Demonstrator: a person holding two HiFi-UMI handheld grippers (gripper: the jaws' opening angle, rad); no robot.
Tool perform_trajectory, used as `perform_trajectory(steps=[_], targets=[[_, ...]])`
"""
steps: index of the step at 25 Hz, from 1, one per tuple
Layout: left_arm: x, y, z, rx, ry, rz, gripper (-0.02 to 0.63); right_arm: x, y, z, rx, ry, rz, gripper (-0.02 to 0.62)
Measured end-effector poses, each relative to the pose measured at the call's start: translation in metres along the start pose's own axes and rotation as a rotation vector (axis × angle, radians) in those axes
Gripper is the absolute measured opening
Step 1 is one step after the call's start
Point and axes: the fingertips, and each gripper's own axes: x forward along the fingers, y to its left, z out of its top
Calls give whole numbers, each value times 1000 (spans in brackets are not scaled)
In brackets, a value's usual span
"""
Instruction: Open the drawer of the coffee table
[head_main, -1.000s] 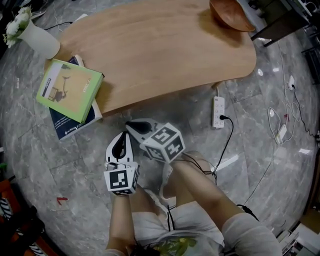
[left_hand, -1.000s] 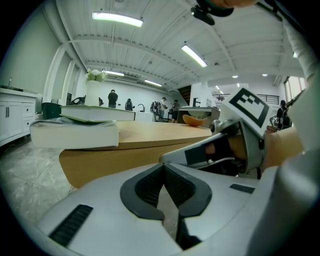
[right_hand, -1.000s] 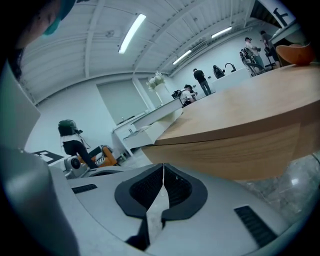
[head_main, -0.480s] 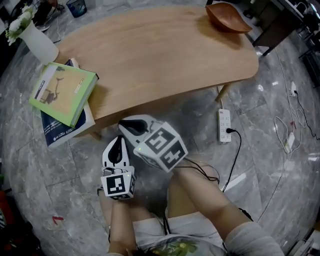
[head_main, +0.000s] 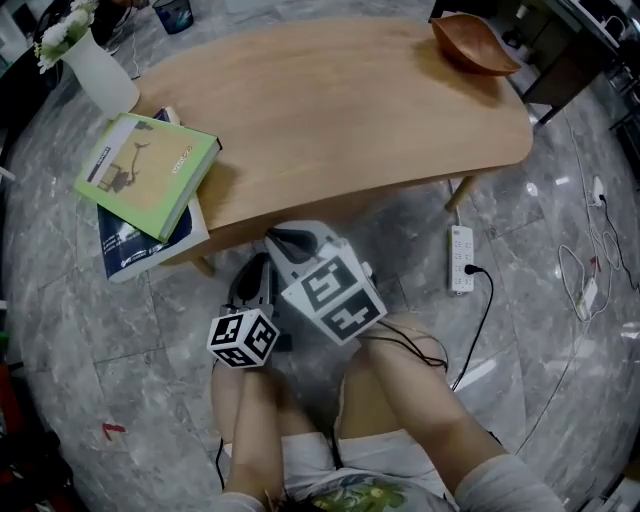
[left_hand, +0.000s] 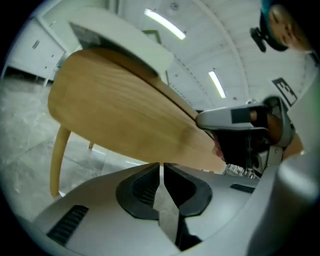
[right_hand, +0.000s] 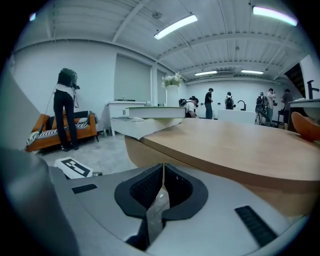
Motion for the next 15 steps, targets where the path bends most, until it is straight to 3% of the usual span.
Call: perform_trajectory(steps=[5,7,15], targets=[[9,10,0,-214,-67,-53,15,-4,3,1,-19,-1,-13,23],[12,11,2,-285,-81,-82,111,-5,5,1,-32,6,-14,23],[20,25,8,-546,-191,-173,166,-5,11,0,-34,16,-17,23]])
